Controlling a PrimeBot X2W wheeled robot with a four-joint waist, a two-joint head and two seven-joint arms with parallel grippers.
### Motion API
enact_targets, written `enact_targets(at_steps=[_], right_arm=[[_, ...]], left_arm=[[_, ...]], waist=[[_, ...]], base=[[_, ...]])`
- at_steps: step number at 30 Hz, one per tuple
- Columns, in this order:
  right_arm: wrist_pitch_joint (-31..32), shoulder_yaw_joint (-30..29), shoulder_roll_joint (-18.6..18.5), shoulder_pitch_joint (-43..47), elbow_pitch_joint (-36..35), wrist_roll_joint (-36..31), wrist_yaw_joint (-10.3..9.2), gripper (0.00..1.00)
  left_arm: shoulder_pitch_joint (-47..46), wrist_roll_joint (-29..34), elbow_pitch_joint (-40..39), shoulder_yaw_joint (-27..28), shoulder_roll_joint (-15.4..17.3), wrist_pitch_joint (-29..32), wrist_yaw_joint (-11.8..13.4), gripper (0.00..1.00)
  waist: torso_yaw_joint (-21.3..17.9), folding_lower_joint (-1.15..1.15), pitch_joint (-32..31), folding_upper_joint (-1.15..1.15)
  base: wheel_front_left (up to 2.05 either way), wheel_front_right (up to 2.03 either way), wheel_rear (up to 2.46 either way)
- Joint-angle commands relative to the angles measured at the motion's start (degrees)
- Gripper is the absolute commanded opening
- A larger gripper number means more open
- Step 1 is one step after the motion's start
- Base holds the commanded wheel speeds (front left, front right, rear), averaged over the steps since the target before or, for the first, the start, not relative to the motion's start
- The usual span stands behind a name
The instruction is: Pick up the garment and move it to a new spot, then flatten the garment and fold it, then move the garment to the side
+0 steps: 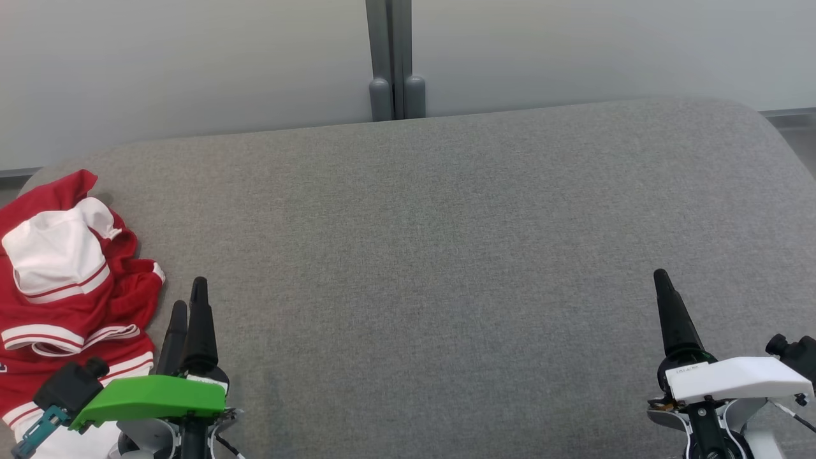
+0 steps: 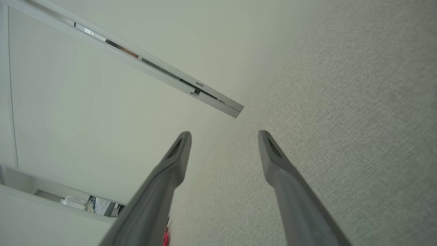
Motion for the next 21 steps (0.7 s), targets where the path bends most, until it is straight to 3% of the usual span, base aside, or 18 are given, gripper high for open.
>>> enact_targets(at_steps=[1,21], right_arm=[[-0.6,0.2,-0.3,-0.3,-1.3,-2.2,0.01,1.00],[-4.1,1.9,-0.4,1.0,-3.8,-18.1,0.02,1.00]], left_arm=[[-0.3,2.6,-1.1,-0.2,0.4,-0.6,0.2,1.00],[0.2,22.0,-1.7,-3.7,0.5,-4.1,2.0,1.00]], waist=[[0.0,0.00,0.0,0.00],[0.7,0.00,0.3,0.00]], base=[[0.00,0.00,0.00],[0.00,0.00,0.00]])
